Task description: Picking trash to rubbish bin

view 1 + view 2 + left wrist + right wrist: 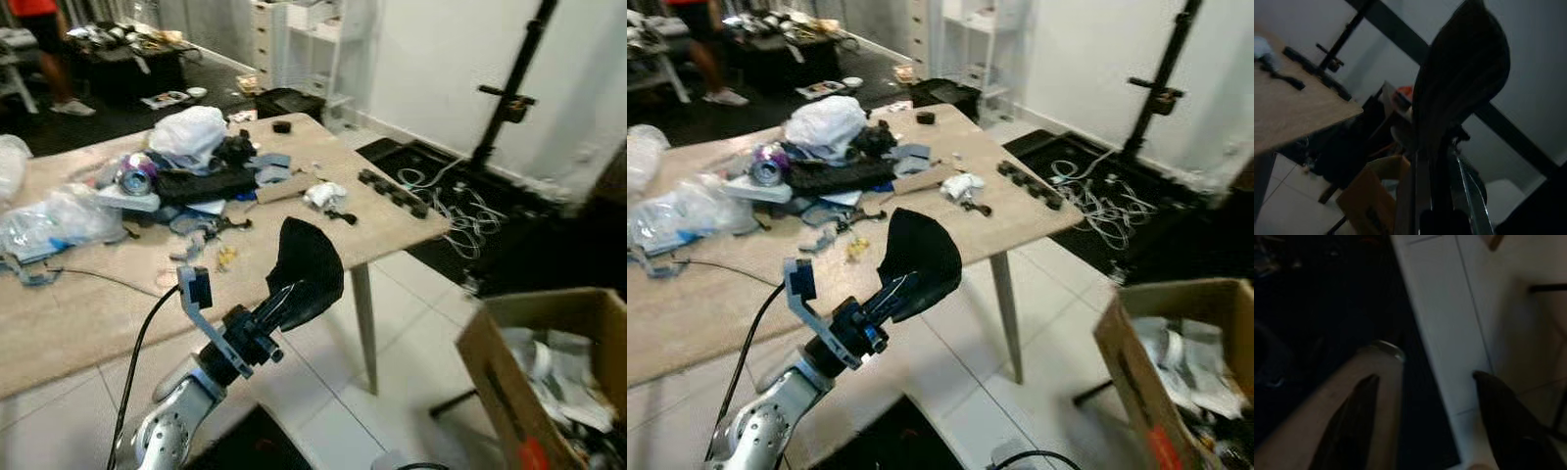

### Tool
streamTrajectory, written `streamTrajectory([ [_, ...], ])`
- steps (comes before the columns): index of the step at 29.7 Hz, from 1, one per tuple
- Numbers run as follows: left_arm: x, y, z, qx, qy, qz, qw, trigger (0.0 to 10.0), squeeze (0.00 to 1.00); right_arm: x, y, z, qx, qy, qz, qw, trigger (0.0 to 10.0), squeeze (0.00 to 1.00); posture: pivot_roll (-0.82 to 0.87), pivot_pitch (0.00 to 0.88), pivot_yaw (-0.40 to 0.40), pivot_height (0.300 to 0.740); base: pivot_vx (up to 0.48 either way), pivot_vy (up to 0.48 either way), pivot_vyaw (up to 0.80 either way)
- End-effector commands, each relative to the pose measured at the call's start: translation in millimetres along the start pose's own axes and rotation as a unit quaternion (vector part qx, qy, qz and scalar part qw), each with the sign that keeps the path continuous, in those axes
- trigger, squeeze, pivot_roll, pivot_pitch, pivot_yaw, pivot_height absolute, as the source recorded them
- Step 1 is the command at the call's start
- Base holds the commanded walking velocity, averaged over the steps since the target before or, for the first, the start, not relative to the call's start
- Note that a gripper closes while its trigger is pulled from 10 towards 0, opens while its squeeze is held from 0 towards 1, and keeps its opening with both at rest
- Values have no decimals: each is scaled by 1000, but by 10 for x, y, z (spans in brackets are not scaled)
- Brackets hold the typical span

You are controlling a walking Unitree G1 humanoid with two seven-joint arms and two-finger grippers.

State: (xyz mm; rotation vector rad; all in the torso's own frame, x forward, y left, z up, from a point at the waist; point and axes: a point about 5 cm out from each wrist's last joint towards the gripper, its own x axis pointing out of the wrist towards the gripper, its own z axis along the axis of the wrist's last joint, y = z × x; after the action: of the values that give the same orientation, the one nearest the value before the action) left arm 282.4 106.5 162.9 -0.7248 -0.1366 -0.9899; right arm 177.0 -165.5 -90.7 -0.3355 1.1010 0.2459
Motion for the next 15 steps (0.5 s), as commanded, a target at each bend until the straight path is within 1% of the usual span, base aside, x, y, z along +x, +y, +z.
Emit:
streamTrajectory([
  [1,18,11,7,12,-3,5,1000,10000,0,-2,46,-76,-2,11,8,1000,10000,0,-46,172,9,740,0,0,-781],
  [10,76,-11,-21,24,2,1,1000,10000,0,-4,33,-101,-2,19,8,1000,10000,0,-49,172,7,740,0,0,-798],
  [11,94,12,-25,38,-2,15,999,10000,0,-4,31,-106,-3,20,7,1000,10000,0,-49,171,6,740,0,0,-800],
  [13,107,49,-31,36,-9,31,999,10000,0,-5,29,-109,-5,22,6,1000,10000,0,-49,172,6,740,0,0,-794],
  [15,115,56,-37,40,-10,33,999,10000,0,-5,28,-111,-6,23,6,1000,10000,0,-50,172,6,740,0,0,-800],
])
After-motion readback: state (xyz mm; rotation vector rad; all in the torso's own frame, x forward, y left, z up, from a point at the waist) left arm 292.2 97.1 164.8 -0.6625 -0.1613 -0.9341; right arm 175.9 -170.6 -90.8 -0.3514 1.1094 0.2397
